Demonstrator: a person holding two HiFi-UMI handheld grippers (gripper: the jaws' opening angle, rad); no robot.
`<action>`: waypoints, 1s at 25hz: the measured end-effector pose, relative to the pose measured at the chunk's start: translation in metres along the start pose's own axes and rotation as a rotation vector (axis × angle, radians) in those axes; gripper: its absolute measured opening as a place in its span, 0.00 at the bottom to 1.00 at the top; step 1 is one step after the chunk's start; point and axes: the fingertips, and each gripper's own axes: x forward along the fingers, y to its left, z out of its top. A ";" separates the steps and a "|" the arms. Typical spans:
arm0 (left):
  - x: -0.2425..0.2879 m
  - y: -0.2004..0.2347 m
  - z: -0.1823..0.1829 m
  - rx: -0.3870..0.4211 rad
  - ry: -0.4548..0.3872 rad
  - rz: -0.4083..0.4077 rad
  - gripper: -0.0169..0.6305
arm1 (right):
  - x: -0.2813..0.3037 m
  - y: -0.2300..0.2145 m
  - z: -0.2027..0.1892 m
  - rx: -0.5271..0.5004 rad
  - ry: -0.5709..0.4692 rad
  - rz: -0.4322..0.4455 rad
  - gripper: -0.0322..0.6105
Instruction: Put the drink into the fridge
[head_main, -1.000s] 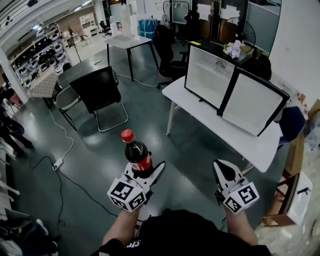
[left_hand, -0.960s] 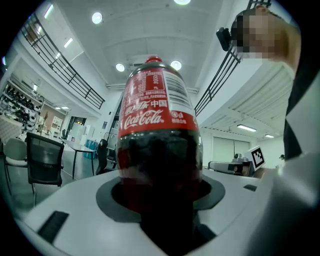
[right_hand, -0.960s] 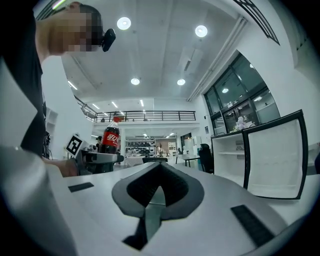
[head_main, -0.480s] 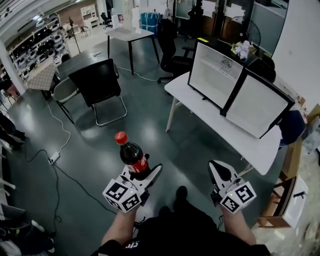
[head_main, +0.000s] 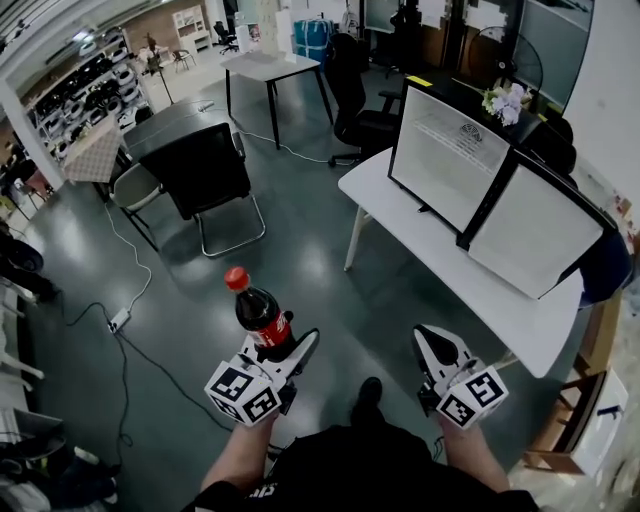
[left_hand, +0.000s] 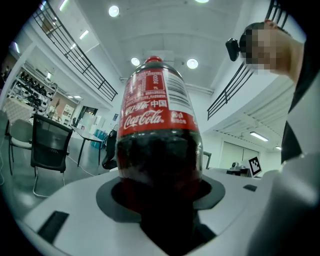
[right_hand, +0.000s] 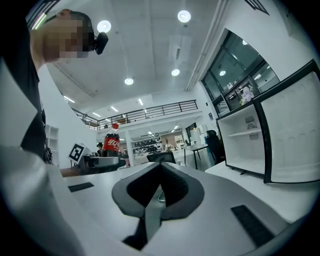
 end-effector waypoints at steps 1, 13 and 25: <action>0.012 0.006 0.002 -0.002 0.000 0.009 0.44 | 0.007 -0.011 0.001 0.002 0.002 0.002 0.07; 0.146 0.048 0.023 -0.027 0.024 0.018 0.44 | 0.078 -0.133 0.024 0.059 0.016 0.027 0.07; 0.253 0.086 0.043 -0.025 0.006 0.045 0.44 | 0.110 -0.236 0.042 0.045 0.033 0.018 0.07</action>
